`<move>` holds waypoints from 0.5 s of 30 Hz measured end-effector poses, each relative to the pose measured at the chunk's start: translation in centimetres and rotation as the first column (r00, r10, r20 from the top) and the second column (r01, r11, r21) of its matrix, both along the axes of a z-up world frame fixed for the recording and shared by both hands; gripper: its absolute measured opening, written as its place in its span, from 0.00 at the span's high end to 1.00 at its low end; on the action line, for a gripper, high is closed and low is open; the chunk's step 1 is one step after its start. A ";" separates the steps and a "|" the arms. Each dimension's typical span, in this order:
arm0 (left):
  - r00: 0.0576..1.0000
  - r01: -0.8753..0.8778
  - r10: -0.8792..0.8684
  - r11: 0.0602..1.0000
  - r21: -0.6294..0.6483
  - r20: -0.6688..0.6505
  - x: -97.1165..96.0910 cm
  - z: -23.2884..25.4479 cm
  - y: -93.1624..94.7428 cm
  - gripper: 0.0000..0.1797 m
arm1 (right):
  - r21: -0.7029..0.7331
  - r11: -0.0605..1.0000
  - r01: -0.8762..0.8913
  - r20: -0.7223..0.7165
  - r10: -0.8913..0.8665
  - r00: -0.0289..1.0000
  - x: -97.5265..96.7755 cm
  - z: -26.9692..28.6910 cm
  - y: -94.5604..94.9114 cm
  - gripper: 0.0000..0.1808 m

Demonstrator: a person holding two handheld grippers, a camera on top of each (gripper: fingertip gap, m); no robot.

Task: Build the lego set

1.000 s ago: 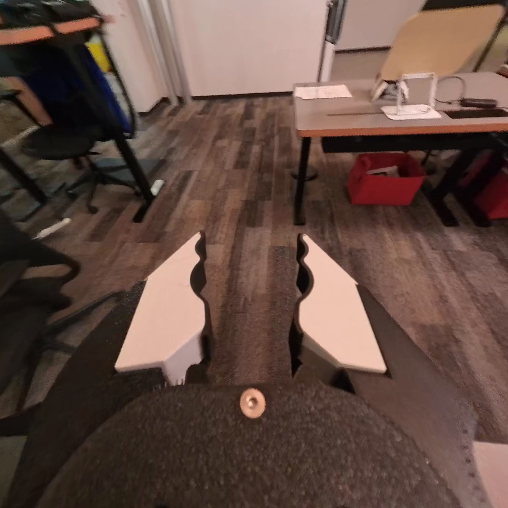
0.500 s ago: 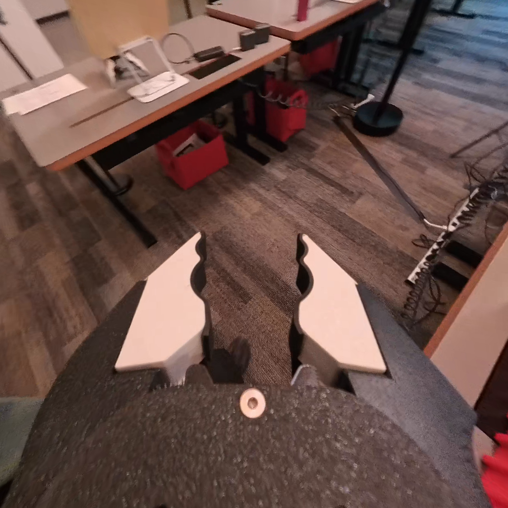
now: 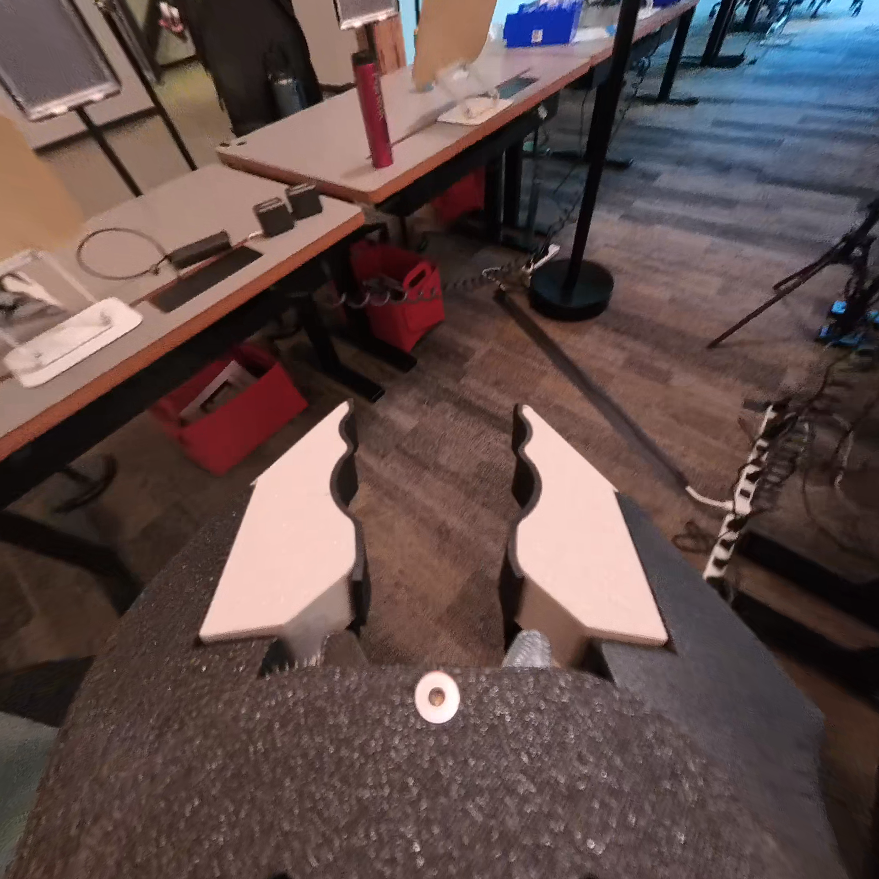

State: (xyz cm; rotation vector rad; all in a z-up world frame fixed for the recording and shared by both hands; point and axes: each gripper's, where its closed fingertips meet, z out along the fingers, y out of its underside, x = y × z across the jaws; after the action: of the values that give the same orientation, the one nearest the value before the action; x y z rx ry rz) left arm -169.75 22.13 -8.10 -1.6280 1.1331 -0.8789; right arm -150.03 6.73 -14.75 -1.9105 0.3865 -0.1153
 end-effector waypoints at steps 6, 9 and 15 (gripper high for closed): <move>0.993 0.118 -0.117 0.989 -0.085 0.019 15.8 -3.1 11.0 0.71 | -0.022 0.997 0.070 0.047 -0.068 0.997 13.4 0.2 9.6 0.65; 0.972 0.235 -0.233 0.967 -0.098 0.028 25.1 -5.1 15.2 0.70 | -0.031 0.989 0.146 0.011 -0.146 0.989 19.5 -1.4 14.5 0.65; 0.870 0.491 -0.488 0.871 -0.020 0.067 44.8 -2.6 23.1 0.71 | -0.072 0.959 0.274 -0.010 -0.275 0.961 32.7 -2.5 23.4 0.65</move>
State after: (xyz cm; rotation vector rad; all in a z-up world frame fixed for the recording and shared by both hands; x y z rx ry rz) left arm -124.96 45.18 -10.73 -1.3451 1.5294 -1.2688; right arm -117.34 30.10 -17.22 -1.9187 0.6681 -0.2970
